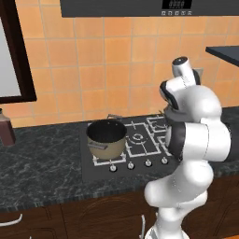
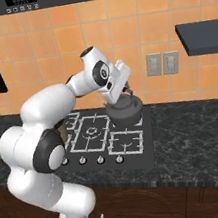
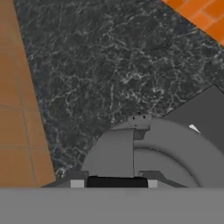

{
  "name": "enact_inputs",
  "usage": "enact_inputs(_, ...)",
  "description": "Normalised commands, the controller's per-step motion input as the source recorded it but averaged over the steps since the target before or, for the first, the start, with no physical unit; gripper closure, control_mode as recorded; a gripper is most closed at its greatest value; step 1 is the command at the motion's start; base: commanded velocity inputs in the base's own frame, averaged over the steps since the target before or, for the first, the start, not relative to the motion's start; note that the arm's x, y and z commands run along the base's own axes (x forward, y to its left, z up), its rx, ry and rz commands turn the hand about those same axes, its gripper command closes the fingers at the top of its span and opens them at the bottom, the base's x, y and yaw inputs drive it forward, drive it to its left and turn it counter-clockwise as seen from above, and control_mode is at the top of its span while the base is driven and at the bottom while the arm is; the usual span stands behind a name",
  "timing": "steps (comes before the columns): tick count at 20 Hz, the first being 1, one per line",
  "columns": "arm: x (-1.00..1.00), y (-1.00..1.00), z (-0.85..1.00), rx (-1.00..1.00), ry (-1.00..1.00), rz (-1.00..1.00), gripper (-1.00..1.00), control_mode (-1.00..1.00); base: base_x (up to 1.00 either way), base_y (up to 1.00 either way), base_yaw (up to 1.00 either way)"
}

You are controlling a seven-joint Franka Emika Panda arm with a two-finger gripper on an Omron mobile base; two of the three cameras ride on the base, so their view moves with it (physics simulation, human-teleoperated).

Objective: Pick the kettle from the counter and place it on a stove burner. Then turn the burner on.

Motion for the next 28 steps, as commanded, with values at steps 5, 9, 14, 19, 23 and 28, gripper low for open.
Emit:
enact_inputs(5,0.81,-0.08,-0.04,0.11,0.02,0.00,1.00,-1.00,0.00,0.00,0.00)
enact_inputs(9,0.82,0.00,-0.07,0.11,0.03,0.00,1.00,-1.00,0.00,0.00,0.00)
enact_inputs(14,0.73,0.00,-0.19,0.00,0.00,0.00,1.00,-1.00,0.00,0.00,0.00)
enact_inputs(19,0.60,0.01,-0.28,0.00,0.00,-0.03,1.00,-1.00,0.00,0.00,0.00)
enact_inputs(23,0.38,0.00,-0.44,0.00,0.01,-0.02,1.00,-1.00,0.00,0.00,0.00)
enact_inputs(28,0.32,0.00,-0.48,0.00,0.01,-0.02,1.00,-1.00,0.00,0.00,0.00)
